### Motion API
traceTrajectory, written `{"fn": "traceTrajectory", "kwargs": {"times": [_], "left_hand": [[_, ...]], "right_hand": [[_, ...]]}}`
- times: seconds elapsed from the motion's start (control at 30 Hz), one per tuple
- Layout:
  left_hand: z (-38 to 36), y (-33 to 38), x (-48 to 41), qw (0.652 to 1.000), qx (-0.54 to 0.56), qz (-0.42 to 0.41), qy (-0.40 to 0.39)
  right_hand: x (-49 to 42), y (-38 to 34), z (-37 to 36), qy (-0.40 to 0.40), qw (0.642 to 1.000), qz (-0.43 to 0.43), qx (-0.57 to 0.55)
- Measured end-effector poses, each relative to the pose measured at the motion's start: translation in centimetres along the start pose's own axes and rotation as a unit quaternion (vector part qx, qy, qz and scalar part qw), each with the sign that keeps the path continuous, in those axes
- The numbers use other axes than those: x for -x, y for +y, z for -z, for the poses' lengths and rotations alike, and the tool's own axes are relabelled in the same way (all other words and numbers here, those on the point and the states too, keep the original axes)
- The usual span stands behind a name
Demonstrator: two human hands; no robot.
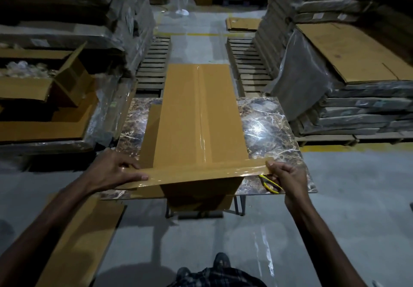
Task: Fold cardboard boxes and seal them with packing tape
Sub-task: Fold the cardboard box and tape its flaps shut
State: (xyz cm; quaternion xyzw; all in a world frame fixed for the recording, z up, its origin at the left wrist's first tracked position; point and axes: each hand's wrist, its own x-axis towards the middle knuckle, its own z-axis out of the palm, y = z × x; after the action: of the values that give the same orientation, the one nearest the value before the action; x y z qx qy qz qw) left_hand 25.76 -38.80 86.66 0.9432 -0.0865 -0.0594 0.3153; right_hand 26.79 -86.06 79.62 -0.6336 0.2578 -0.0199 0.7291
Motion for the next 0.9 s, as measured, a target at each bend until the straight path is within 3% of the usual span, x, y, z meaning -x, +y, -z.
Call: {"fn": "traceTrajectory", "kwargs": {"times": [0.9], "left_hand": [[-2.3,-5.8,-2.3,0.998,0.027,0.049,-0.022]], "right_hand": [[-0.1,1.9,-3.1,-0.007,1.000,-0.030,-0.001]]}}
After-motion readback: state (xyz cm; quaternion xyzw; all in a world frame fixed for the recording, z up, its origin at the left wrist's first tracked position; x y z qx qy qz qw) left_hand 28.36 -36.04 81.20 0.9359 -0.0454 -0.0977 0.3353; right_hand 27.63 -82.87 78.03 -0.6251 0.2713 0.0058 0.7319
